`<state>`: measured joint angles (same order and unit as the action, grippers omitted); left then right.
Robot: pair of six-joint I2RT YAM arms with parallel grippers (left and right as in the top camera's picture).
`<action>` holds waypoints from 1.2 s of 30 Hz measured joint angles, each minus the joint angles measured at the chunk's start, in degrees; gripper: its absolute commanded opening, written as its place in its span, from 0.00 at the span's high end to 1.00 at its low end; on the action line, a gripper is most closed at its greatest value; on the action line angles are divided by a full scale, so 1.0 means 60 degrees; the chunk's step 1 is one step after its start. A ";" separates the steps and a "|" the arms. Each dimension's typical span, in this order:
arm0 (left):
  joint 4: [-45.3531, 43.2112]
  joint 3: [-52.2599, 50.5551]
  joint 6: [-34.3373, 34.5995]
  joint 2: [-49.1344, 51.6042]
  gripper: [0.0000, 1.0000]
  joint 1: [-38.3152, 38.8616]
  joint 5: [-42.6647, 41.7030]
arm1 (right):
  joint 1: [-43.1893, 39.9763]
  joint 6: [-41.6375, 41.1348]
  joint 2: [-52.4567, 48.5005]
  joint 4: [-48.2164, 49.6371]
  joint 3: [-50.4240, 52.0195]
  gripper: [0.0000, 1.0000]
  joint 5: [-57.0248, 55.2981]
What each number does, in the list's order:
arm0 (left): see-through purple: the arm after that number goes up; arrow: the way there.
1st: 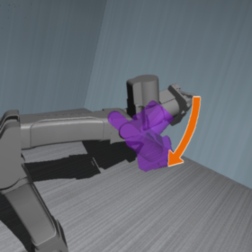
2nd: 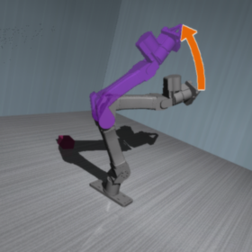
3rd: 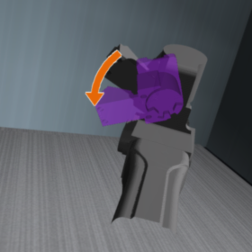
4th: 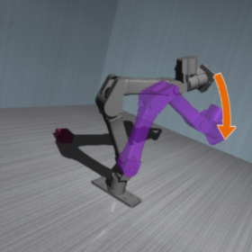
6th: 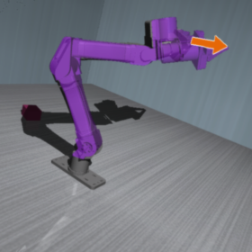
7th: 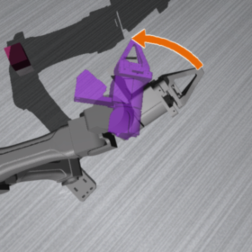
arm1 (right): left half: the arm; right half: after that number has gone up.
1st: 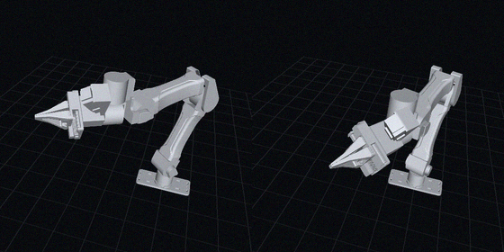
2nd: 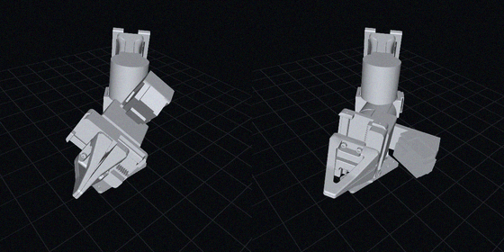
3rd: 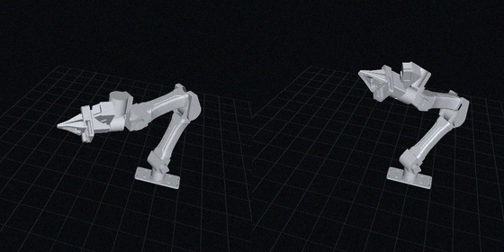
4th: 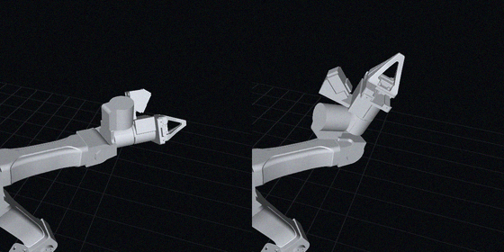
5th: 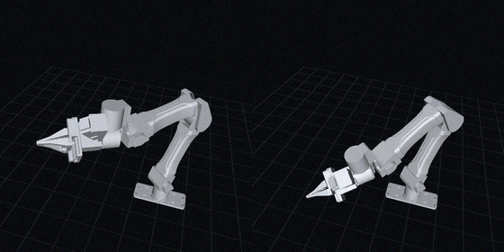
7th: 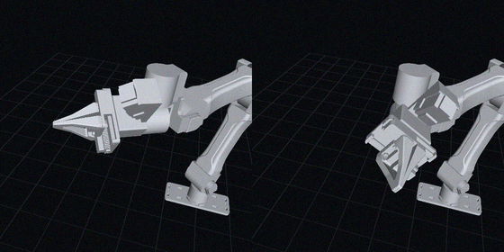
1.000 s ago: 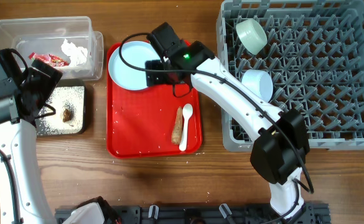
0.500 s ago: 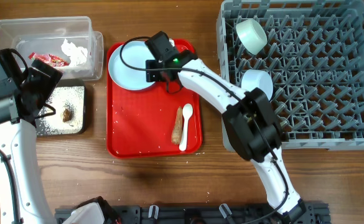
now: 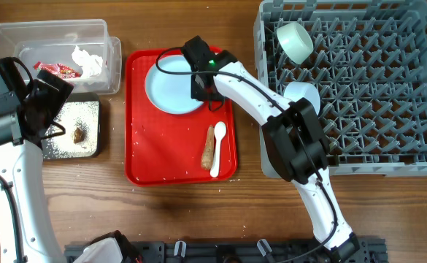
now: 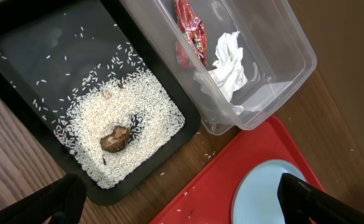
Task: Sort waste into correct bins and load items into the dishwasher rack
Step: 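Reach the right gripper to the white plate on the red tray, then lift the white plate with the right gripper and stand it in the rack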
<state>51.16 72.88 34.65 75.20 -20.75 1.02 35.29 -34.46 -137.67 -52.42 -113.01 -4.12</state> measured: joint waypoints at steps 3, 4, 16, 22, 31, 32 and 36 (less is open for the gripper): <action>0.0000 0.0000 0.0004 0.0000 0.00 0.0000 0.0000 | -0.0044 -0.0007 0.0000 -0.0532 -0.0106 0.96 -0.0004; 0.0000 0.0000 0.0004 0.0000 0.00 0.0000 0.0000 | -0.0047 -0.0080 0.0000 -0.0546 -0.0124 0.96 -0.0004; 0.0000 0.0000 0.0004 0.0000 0.00 0.0000 0.0000 | -0.0153 0.1435 0.3472 -0.1290 0.0000 0.96 -0.0790; -0.0004 0.0000 0.0004 0.0000 0.00 0.0000 0.0000 | -0.0375 0.2834 0.6200 -0.1494 -0.0026 0.96 -0.6131; -0.0004 0.0000 0.0004 0.0000 0.00 0.0000 0.0000 | -0.4597 0.8491 0.6765 -0.0324 0.0011 0.96 -0.7464; 0.0000 0.0000 0.0004 0.0000 0.00 0.0000 0.0000 | -0.4900 0.8892 0.6685 0.0011 0.0069 0.96 -0.7078; -0.0015 0.0000 0.0004 0.0000 0.00 0.0000 0.0000 | -0.5435 1.0520 0.5431 0.1264 0.0361 0.96 -0.6131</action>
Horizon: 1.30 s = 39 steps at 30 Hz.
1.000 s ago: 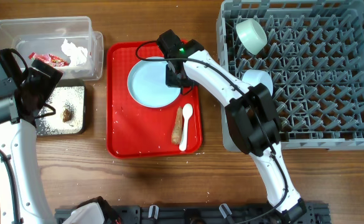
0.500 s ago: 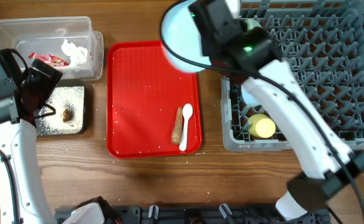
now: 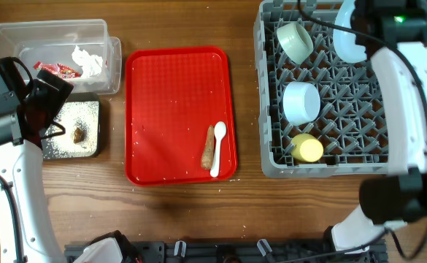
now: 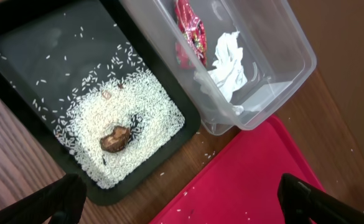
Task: Sort waste into correct bins and load items into the dishwasher rack
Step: 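Lift the white plate with the right gripper and stand it in the rack, then grasp the sausage with the left gripper and drop it on the black tray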
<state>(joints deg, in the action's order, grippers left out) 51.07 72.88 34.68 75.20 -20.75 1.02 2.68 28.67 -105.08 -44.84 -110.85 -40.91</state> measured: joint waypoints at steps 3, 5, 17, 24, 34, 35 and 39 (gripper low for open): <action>0.0015 0.0000 0.0000 0.0000 0.00 0.0000 0.0000 | -0.0135 0.0648 -0.1217 0.0885 0.0062 0.96 0.0076; 0.0011 0.0000 0.0000 0.0000 0.00 0.0000 0.0000 | -0.0255 0.0918 -0.1683 0.1206 0.0106 0.96 0.0153; 0.0025 0.0000 0.0000 0.0000 0.00 0.0000 0.0000 | -0.0357 -0.2481 -0.0557 -0.1337 0.0157 0.00 0.4295; 0.0018 0.0000 0.0000 0.0000 0.00 0.0000 0.0000 | 0.0688 -0.6255 0.2186 -0.3785 0.0069 0.01 0.9504; 0.0532 0.0004 0.0182 0.0000 0.11 0.0000 -0.1027 | 0.1632 -0.7304 0.1643 -0.5635 0.0124 0.00 0.7304; 0.0546 0.0004 0.0208 0.0000 0.14 0.0000 -0.1341 | 0.1315 -0.7242 0.1807 -0.5752 0.0124 0.00 0.7195; -0.0237 0.0011 -0.0007 0.0732 0.19 0.1716 -0.2331 | 0.0412 -0.6790 0.2320 -0.6360 0.0124 0.00 0.7089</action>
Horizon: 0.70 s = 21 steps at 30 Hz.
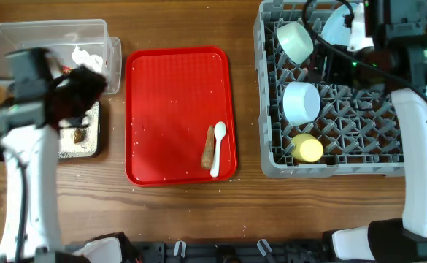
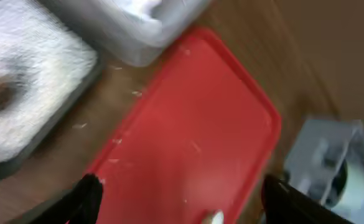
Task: Sort waste into correct bins and load items into the dishwasher rack
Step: 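Grasp the sausage with the left gripper and drop it on the black tray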
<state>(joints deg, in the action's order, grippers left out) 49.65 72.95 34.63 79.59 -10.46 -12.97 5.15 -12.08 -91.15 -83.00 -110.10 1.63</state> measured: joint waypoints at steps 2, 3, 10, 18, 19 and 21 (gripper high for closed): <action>-0.0419 0.0029 -0.0769 0.1111 0.19 0.2291 0.0084 | -0.0164 0.0073 0.0000 -0.0022 0.0000 0.00 -0.0036; -0.0404 0.0025 -0.1071 0.1727 0.20 0.3355 0.0408 | -0.0171 0.0076 0.0000 -0.0029 0.0000 0.01 -0.0036; -0.0470 0.0022 -0.1483 0.4590 0.35 0.7246 0.1953 | -0.0171 0.0109 0.0000 -0.0022 0.0000 0.00 -0.0036; 0.0339 0.0022 -0.1501 0.5380 0.63 0.8047 0.2197 | -0.0171 0.0138 0.0000 -0.0022 0.0000 0.00 -0.0036; 0.0335 0.0025 -0.1541 0.5380 0.64 0.8047 0.2211 | -0.0171 0.0138 0.0000 -0.0022 0.0000 0.00 -0.0036; 0.0313 0.0033 -0.1581 0.5377 0.65 0.8047 0.2229 | -0.0171 0.0138 0.0000 -0.0022 0.0000 0.01 -0.0040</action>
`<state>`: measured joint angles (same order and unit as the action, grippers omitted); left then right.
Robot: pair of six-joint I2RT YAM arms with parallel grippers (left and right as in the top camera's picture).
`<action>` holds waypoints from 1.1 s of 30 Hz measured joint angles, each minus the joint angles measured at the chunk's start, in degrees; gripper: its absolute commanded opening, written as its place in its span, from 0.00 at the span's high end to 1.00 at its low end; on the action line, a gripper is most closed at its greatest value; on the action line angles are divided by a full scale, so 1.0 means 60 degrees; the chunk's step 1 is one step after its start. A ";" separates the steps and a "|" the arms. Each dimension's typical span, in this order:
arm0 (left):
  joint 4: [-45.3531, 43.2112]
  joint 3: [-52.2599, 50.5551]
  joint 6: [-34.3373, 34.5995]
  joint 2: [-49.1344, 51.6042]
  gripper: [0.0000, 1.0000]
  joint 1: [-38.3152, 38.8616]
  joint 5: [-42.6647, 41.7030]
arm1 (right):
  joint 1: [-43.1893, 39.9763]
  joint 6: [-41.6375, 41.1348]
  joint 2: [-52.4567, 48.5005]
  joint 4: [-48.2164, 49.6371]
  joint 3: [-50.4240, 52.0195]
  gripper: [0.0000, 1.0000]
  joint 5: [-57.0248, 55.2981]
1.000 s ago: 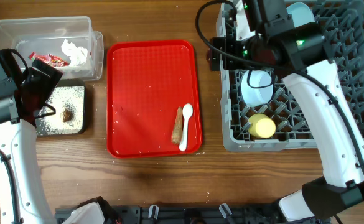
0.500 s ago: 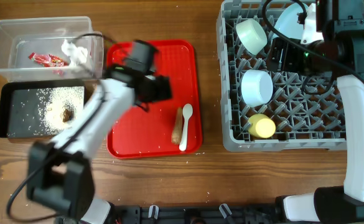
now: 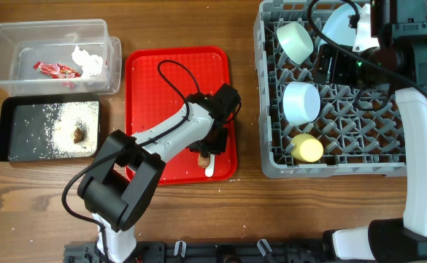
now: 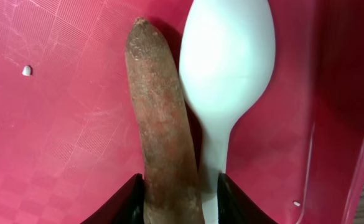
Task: Sort waste into correct bins and load items into the dishwasher rack
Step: 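Grasp the sausage with the left gripper and drop it on the black tray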
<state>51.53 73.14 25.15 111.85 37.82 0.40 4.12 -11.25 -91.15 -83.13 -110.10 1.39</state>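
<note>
A brown food stick (image 4: 160,124) lies on the red tray (image 3: 162,88) beside a white spoon (image 4: 228,68). My left gripper (image 4: 180,202) is down on them, near the tray's right edge (image 3: 212,142). Its fingers press the stick on one side and the spoon's handle on the other. The light-blue plate (image 3: 337,25) stands tilted at the back of the grey dishwasher rack (image 3: 417,146). My right gripper (image 3: 355,36) is at the plate's edge; its jaws are hidden.
A clear bin (image 3: 9,44) with a red wrapper and a tissue sits at the far left. In front of it is a black tray (image 3: 23,117) with rice and a food scrap. The rack also holds a white cup (image 3: 295,40), a white bowl (image 3: 301,102) and a yellow cup (image 3: 306,148).
My left gripper was open near the bins, facing the tray. It is now down at the tray's right side, closed round the brown stick and the spoon's handle. The right arm has barely moved.
First my right gripper was at the plate on the red tray while the left hung open over the bins. Then the plate was over the rack in the right gripper, then tilted at the rack's back. The left arm has gone across to the stick and spoon.
</note>
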 measured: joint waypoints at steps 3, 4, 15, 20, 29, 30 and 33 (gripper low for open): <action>0.0470 0.0106 -0.0007 0.0000 0.60 -0.0047 0.0062 | 0.0000 0.0004 0.0000 0.0004 0.0000 0.00 0.0004; 0.0670 0.0146 -0.0011 0.0000 0.55 -0.0146 0.0109 | 0.0000 0.0004 0.0000 0.0000 0.0000 0.00 0.0004; -0.1038 -0.0772 0.0448 -0.0357 0.96 -0.1311 -0.0550 | 0.0000 0.0004 0.0000 -0.0011 0.0000 0.00 0.0004; 0.0339 -0.0576 0.0514 -0.0382 0.96 -0.1902 -0.1082 | 0.0000 0.0004 0.0000 0.0062 0.0000 0.00 0.0004; 0.2532 0.1687 0.0820 -0.2732 0.96 -0.6954 -0.0925 | 0.0000 0.0004 0.0000 0.0146 0.0000 0.00 0.0004; 0.2521 0.1687 0.0984 -0.2750 0.96 -0.7694 -0.0710 | 0.0000 0.0004 0.0000 0.0146 0.0000 0.00 0.0004; 0.1392 0.1341 0.1741 -0.2707 0.96 -0.9799 -0.0018 | 0.0000 0.0004 0.0000 0.0215 0.0000 0.00 0.0004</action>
<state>59.88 81.19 35.59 95.61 -20.97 0.30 4.12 -11.22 -91.15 -81.84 -110.10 1.41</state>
